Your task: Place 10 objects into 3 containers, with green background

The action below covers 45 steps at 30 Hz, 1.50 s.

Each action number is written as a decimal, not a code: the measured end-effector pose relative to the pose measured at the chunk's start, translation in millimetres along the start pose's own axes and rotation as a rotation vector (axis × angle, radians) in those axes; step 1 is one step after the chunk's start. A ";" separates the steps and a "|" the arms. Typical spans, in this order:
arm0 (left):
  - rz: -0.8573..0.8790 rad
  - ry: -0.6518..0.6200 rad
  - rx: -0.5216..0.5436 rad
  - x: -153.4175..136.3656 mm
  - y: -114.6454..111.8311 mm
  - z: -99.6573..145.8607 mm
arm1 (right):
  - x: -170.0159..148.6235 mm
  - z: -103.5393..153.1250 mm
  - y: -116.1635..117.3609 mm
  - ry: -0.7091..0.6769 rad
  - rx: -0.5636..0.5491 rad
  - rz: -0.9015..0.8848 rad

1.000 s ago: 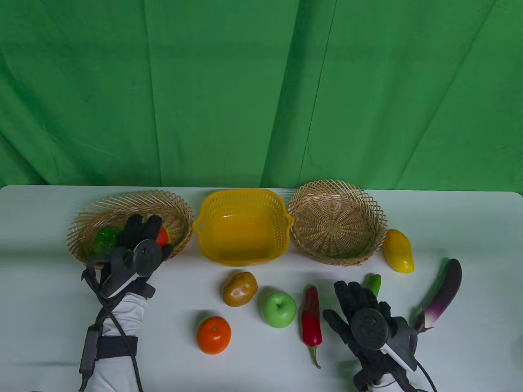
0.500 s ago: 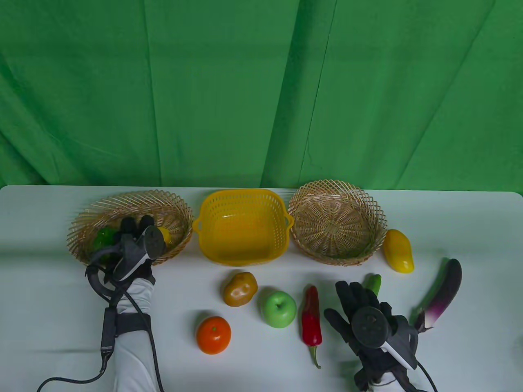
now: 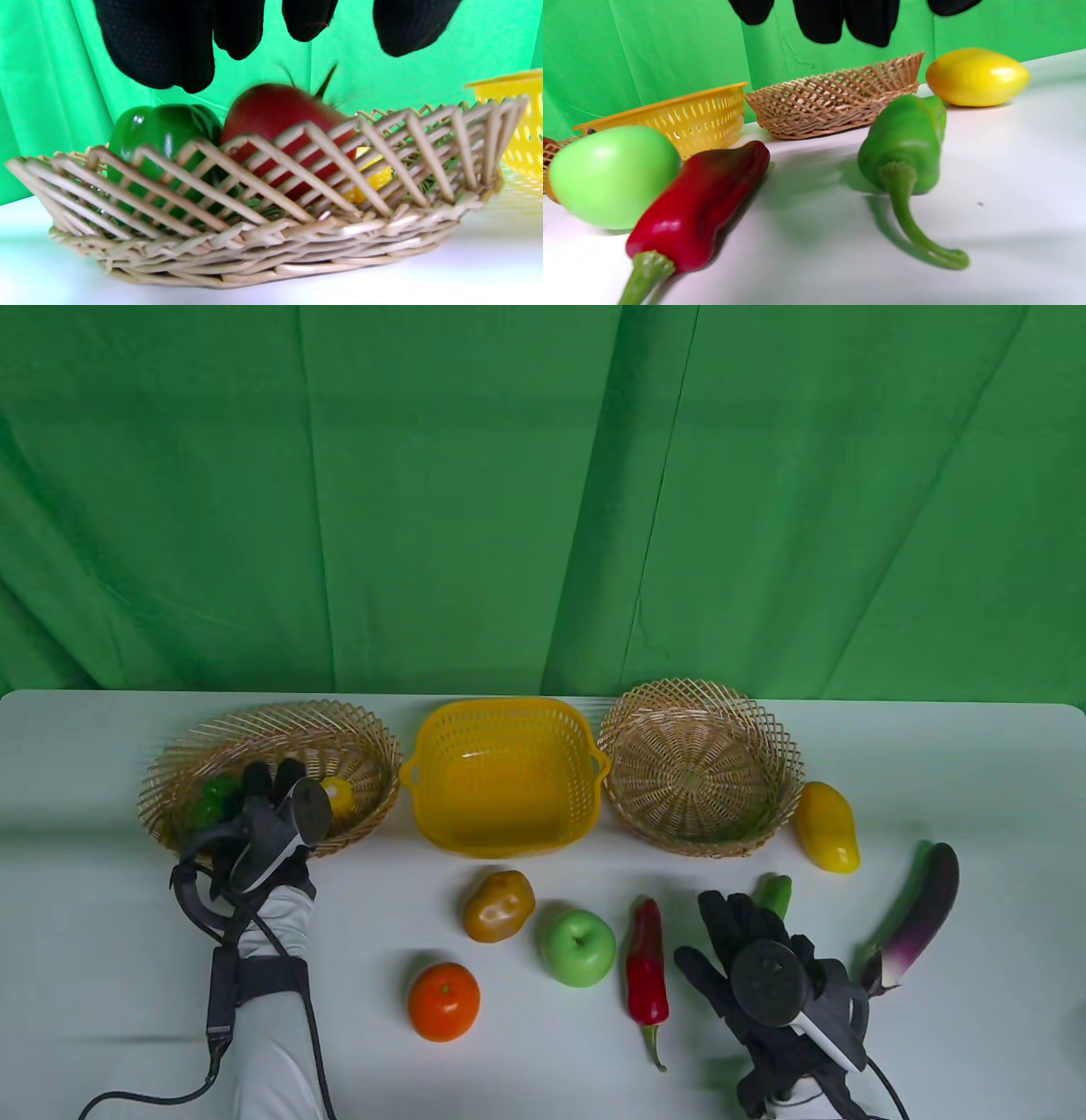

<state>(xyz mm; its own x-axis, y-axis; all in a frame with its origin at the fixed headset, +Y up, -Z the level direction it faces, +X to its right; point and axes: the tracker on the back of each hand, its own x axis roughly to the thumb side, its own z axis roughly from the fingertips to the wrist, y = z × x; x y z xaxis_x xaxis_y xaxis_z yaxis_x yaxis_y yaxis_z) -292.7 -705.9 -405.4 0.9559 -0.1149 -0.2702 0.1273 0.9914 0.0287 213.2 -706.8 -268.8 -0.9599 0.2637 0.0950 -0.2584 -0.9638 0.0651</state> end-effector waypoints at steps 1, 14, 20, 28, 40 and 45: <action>0.004 -0.003 0.004 -0.5 1.5 1.2 | 0.0 0.0 0.0 0.000 -0.001 0.001; 0.203 -0.172 0.085 2.3 19.1 43.0 | 1.9 -0.1 1.5 -0.019 -0.005 0.001; 0.370 -0.301 0.078 12.2 17.3 65.2 | 3.1 0.6 2.2 -0.027 -0.009 -0.001; 0.409 -0.481 0.051 37.4 8.0 97.7 | 4.0 1.1 2.8 -0.034 -0.013 -0.002; 0.422 -0.705 -0.041 74.2 -18.0 149.6 | 5.4 1.4 4.4 -0.038 -0.003 0.004; 0.406 -0.764 -0.086 84.4 -23.1 162.1 | 6.6 1.7 5.0 -0.043 -0.001 0.006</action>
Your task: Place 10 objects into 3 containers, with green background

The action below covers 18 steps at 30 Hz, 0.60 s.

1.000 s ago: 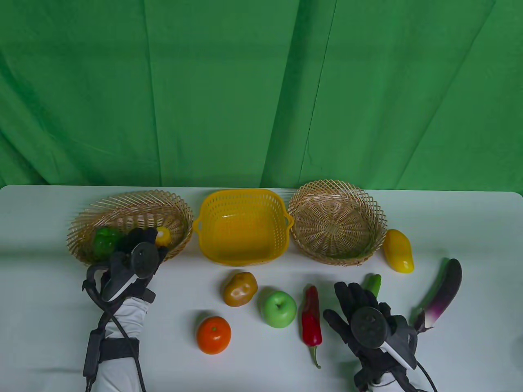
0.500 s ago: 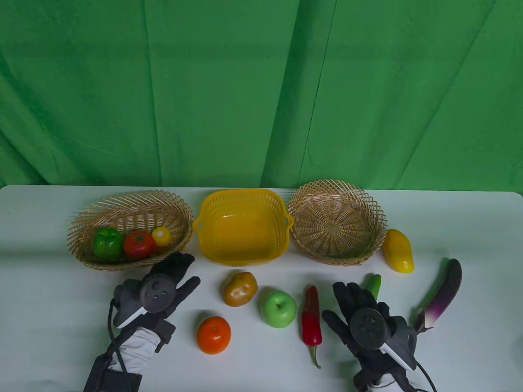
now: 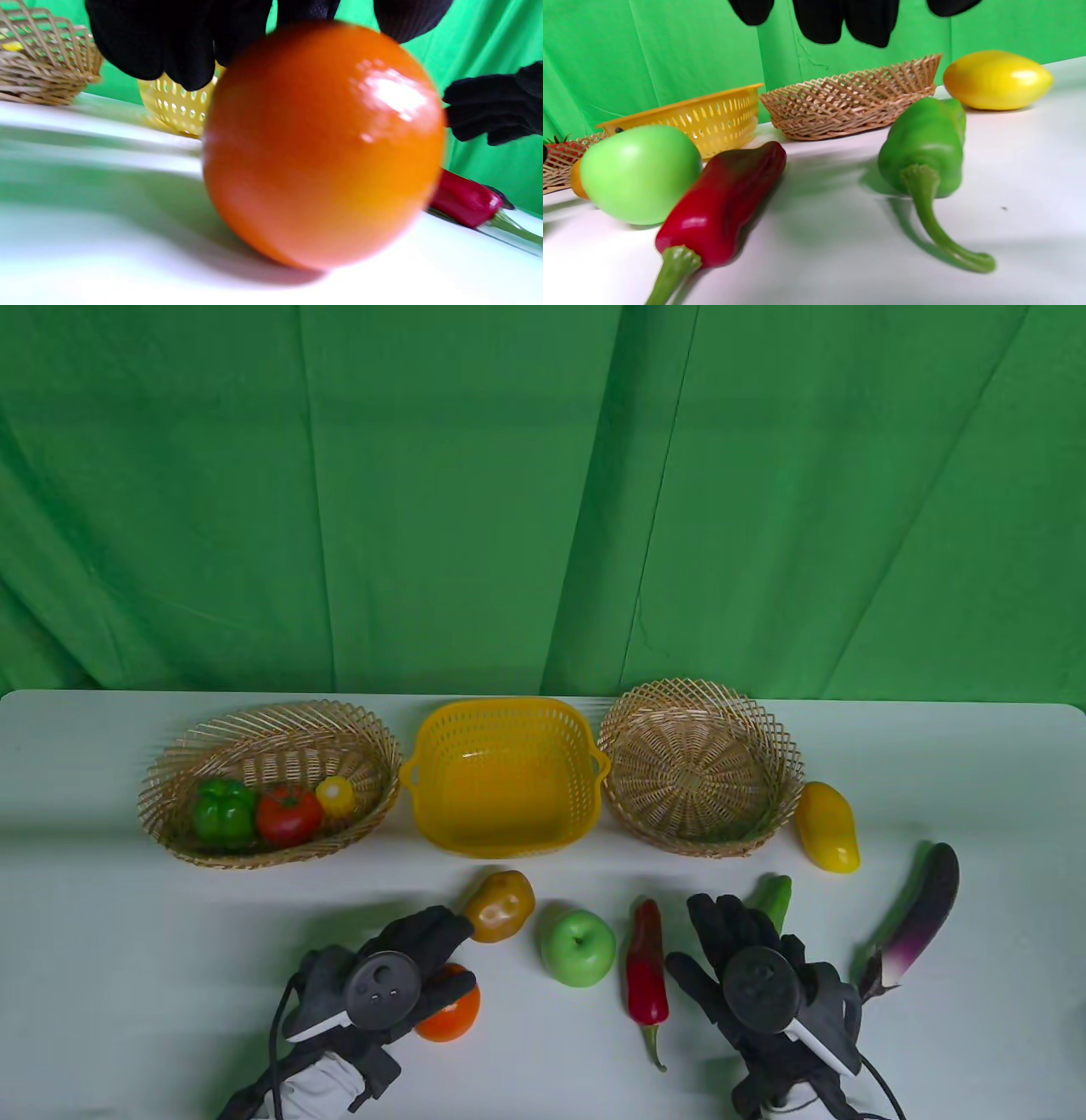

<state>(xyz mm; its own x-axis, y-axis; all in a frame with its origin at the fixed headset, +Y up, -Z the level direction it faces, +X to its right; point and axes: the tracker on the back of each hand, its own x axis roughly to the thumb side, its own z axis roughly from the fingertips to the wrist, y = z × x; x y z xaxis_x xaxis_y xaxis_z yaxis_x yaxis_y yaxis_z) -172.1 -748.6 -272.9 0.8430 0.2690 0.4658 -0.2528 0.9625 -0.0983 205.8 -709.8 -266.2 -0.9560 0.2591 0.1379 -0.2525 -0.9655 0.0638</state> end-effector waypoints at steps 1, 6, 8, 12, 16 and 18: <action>0.000 -0.008 -0.006 1.5 -1.7 0.7 | 0.1 -0.1 0.2 -0.001 0.000 0.001; -0.036 -0.028 -0.089 6.0 -17.1 3.3 | 1.8 -1.5 3.3 -0.008 0.014 0.006; -0.041 -0.031 -0.121 5.9 -21.9 2.7 | 2.0 -1.7 3.9 -0.009 0.017 0.005; -0.039 -0.037 -0.112 6.0 -23.2 2.0 | 2.6 -1.8 4.4 -0.011 0.021 0.001; -0.040 -0.035 -0.090 5.8 -23.6 1.8 | 3.7 -1.8 5.1 -0.014 0.028 0.001; -0.046 -0.037 -0.078 5.7 -23.6 1.3 | 4.1 -1.8 5.2 -0.016 0.029 0.001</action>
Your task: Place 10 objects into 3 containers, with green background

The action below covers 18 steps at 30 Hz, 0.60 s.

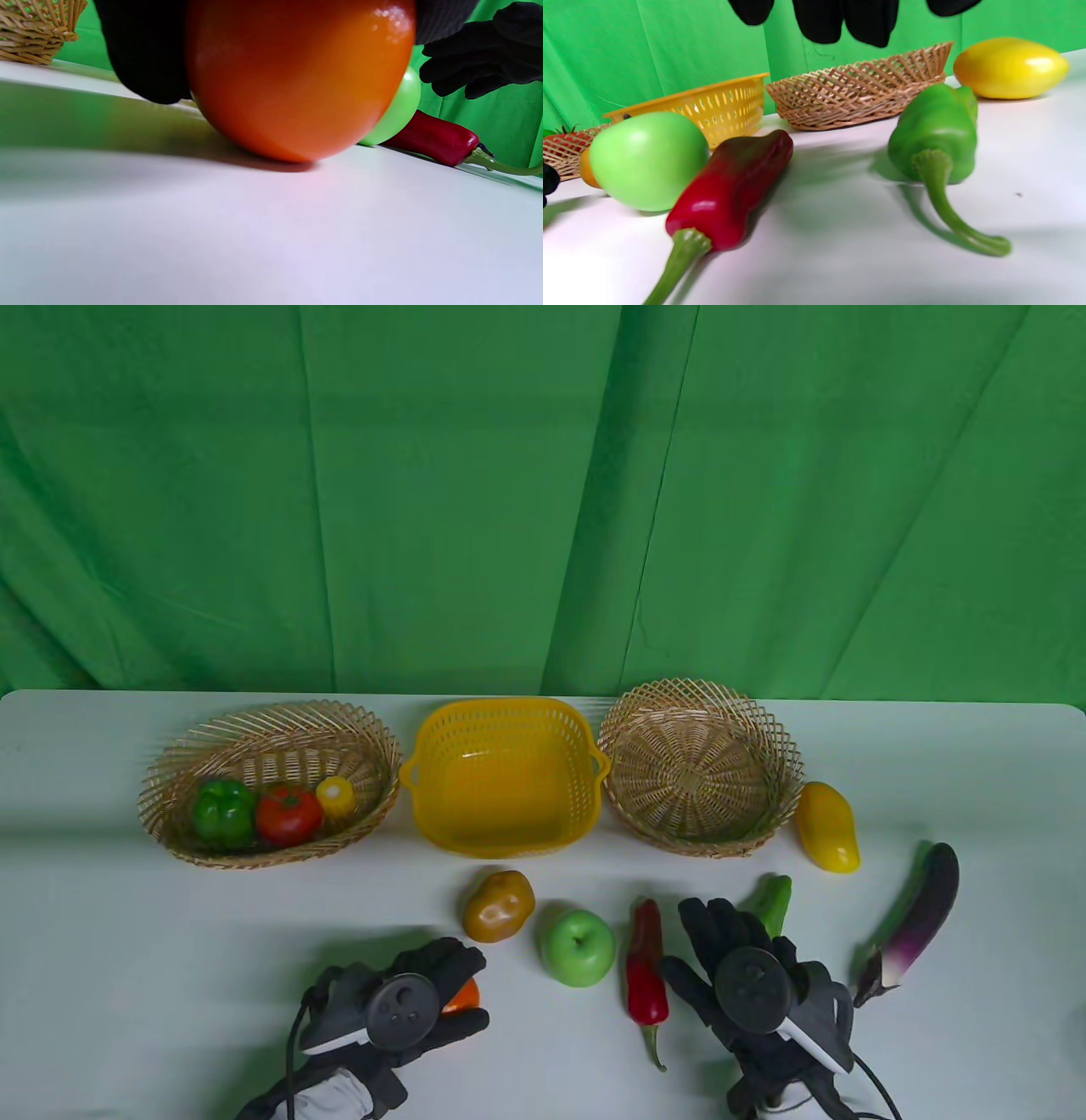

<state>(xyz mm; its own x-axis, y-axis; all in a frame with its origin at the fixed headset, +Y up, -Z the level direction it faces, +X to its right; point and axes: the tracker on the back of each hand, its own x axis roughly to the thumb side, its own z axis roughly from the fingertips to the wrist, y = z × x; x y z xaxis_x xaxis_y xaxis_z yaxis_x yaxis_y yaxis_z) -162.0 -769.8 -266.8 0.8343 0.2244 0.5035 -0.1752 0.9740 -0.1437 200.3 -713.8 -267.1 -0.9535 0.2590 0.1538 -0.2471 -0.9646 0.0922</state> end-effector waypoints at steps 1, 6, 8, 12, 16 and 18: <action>0.000 -0.004 0.000 0.0 0.6 -0.4 | -0.2 0.0 0.0 0.000 0.000 0.000; 0.004 -0.018 -0.002 -0.7 0.9 -1.5 | 0.7 -0.2 0.3 0.000 0.007 0.002; 0.011 -0.020 -0.004 -0.6 0.9 -1.3 | 0.6 0.0 -0.4 0.000 0.006 -0.001; 0.027 -0.040 -0.011 1.5 2.3 -1.9 | 0.8 1.2 -2.4 -0.001 -0.002 -0.008; 0.028 -0.054 -0.005 5.2 6.2 -2.2 | 1.0 1.2 -2.5 -0.003 -0.001 -0.008; 0.033 -0.056 0.009 5.9 11.0 -2.7 | 1.8 1.5 -2.8 -0.006 -0.002 -0.008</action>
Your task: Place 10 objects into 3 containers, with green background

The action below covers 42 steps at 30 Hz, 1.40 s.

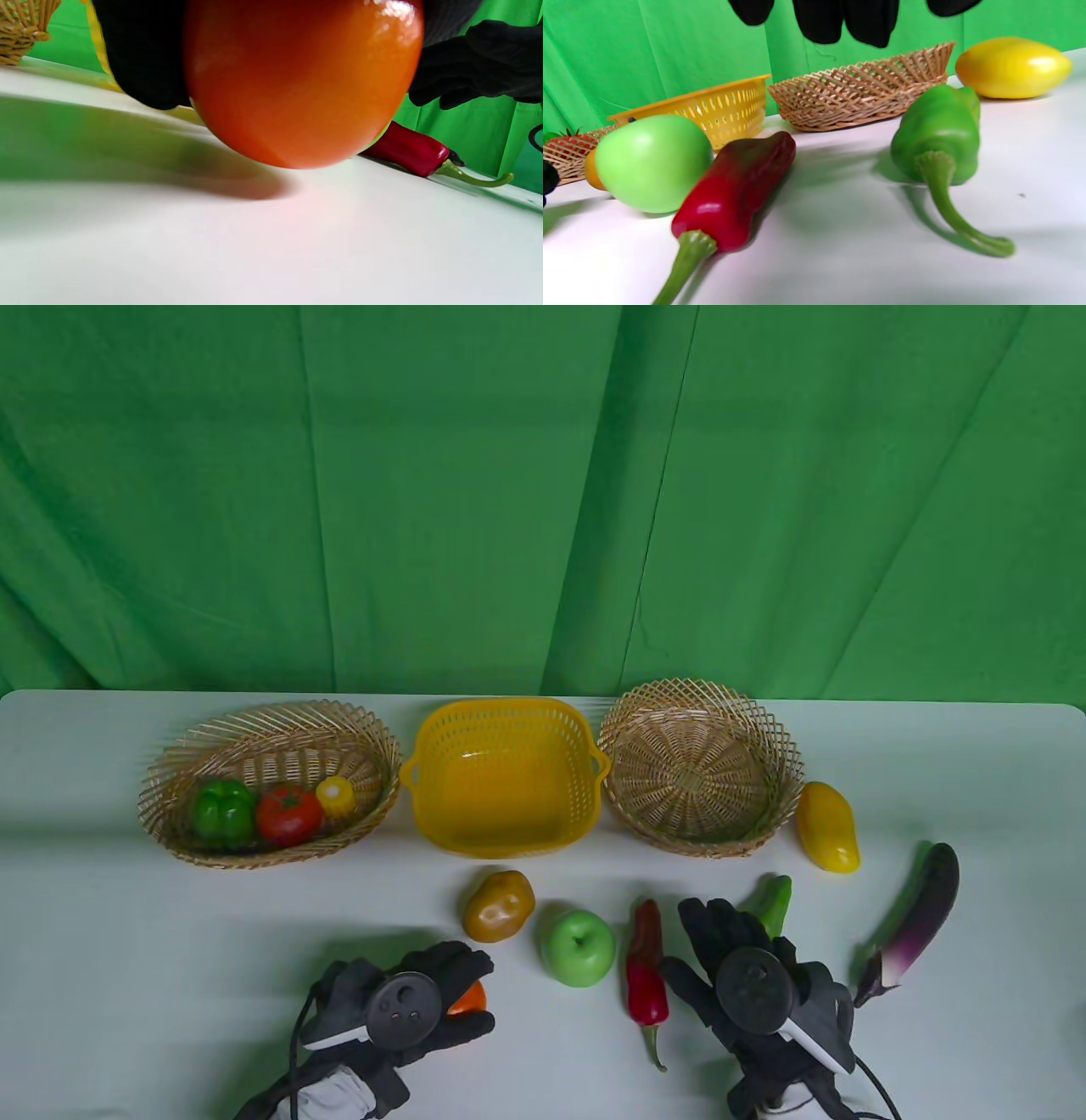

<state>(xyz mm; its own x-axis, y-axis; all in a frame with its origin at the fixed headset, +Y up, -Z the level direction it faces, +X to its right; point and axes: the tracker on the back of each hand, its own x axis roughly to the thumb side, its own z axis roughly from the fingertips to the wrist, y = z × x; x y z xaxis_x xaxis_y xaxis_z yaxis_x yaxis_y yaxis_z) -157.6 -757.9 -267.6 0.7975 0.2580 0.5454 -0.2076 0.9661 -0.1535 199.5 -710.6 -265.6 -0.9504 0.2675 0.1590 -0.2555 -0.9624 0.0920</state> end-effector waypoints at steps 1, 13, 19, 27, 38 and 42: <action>0.005 -0.001 0.015 0.1 3.9 -0.5 | 0.8 0.2 -0.4 -0.002 -0.001 -0.001; 0.048 0.023 0.151 -7.1 37.6 -22.8 | 1.8 0.6 -0.9 -0.004 -0.006 0.003; 0.068 0.050 0.243 -10.7 66.2 -37.9 | 1.0 0.4 -1.5 -0.002 -0.006 0.000; 0.051 0.113 0.314 -11.5 100.8 -71.0 | 0.4 0.6 -2.4 -0.002 -0.009 -0.002; -0.081 0.280 0.250 -13.7 107.6 -128.0 | -2.8 0.8 -5.7 0.000 -0.020 -0.018; -0.136 0.334 0.203 -14.6 101.8 -145.1 | -5.0 1.0 -7.5 0.002 -0.028 -0.026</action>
<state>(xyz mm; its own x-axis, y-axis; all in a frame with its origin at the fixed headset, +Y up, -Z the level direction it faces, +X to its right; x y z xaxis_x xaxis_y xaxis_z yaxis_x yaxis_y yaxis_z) -108.1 -664.7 -410.7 0.9584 0.1429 0.2470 -0.1685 0.9820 0.0859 206.4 -704.7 -266.1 -0.9438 0.2922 0.1545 -0.2847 -0.9561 0.0689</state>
